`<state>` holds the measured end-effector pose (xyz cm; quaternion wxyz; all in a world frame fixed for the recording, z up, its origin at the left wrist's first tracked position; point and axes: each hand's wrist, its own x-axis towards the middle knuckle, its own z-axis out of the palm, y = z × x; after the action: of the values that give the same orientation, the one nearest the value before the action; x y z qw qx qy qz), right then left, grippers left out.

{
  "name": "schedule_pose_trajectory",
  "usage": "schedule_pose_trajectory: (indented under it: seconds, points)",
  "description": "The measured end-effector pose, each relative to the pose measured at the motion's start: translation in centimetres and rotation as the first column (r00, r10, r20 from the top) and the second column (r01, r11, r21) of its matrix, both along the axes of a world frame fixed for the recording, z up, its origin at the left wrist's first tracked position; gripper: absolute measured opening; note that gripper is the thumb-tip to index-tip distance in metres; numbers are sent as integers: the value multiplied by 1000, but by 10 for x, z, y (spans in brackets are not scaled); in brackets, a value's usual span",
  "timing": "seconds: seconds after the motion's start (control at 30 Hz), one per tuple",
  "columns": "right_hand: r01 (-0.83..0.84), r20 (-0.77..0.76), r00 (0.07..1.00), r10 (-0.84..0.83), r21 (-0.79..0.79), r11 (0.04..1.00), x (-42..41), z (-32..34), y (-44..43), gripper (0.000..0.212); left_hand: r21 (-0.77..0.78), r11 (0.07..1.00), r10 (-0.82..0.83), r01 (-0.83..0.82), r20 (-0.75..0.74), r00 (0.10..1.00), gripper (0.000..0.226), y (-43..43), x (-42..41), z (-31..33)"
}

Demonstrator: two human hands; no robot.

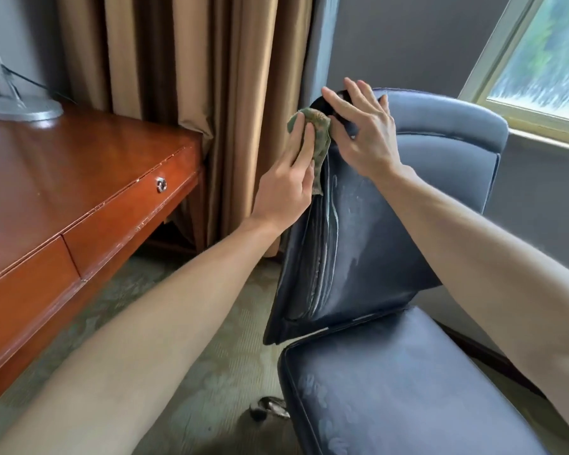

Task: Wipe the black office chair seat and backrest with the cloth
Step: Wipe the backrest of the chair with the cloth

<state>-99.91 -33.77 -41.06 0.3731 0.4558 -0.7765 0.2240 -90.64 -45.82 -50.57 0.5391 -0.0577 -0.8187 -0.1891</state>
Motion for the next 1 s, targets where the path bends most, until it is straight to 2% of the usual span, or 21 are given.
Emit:
schedule_pose_trajectory:
  seconds: [0.13,0.33,0.4,0.53,0.67,0.83,1.0]
  points:
    - [-2,0,1000,2,-56,998,3,-12,0,49,41,999,-21,24,-64,998,53,3,-7,-6]
    - [76,-31,996,-78,-64,995,5,-43,9,52,11,1000,-4,5,-115,993,51,2,-16,-19]
    - [102,-48,993,-110,-139,985,5,-64,14,51,37,999,-8,12,-109,994,50,5,-21,-30]
    - [141,41,990,-135,-219,965,1,-109,24,52,87,996,-20,25,-55,998,49,15,-32,-64]
    - [148,54,989,-141,-184,972,-11,-119,32,52,180,983,-33,32,4,999,47,26,-42,-78]
    - [184,49,983,-179,-126,975,-24,-120,41,53,273,959,-82,72,23,996,46,31,-60,-59]
    - [183,41,983,-180,-85,980,-37,-126,49,53,510,853,-196,111,116,974,44,44,-75,-46]
